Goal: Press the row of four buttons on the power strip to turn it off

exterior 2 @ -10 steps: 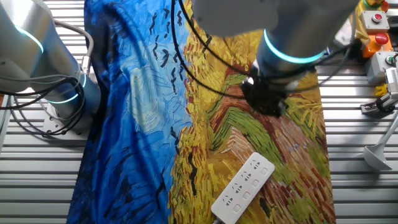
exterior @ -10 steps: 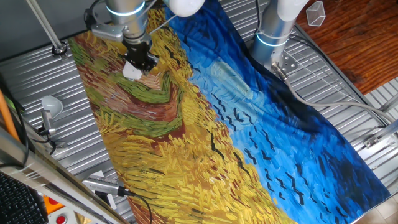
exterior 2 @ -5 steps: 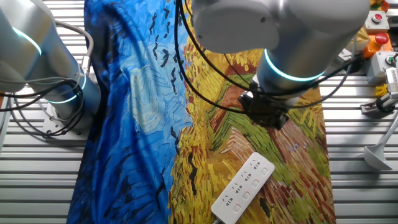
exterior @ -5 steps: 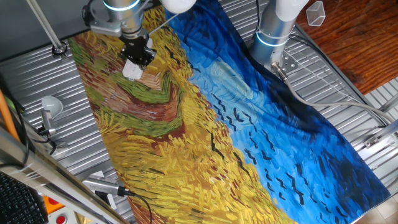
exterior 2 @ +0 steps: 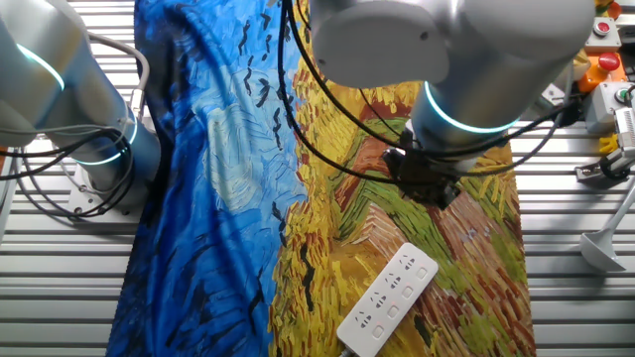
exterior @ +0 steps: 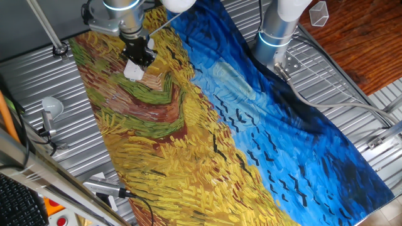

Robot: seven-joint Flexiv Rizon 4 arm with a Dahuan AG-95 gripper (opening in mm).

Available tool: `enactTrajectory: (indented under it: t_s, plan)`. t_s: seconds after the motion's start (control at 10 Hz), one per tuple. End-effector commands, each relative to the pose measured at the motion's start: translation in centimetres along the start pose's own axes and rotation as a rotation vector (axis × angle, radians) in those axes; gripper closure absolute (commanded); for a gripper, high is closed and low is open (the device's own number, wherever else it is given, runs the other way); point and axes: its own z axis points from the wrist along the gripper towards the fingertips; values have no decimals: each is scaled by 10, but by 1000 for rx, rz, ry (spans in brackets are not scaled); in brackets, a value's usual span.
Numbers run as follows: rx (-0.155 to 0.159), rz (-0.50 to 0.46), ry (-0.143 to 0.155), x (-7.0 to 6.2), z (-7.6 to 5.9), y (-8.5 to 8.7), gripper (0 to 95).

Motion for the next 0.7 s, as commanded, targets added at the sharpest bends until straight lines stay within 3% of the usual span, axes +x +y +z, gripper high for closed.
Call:
enactTrajectory:
  t_s: [0.1,0.2,0.3,0.4,0.5,0.6,0.7]
  plan:
    - [-2,-104,1,24,-2,-16,570]
    - [-4,-153,-4,43,1,-30,380]
    - [-6,-172,-9,54,3,-36,380]
    - [-5,-201,-15,73,9,-46,380]
    - [-5,-209,-17,82,12,-50,190]
    - [-6,-232,-20,103,16,-57,190]
    - [-3,-234,-15,105,16,-57,190]
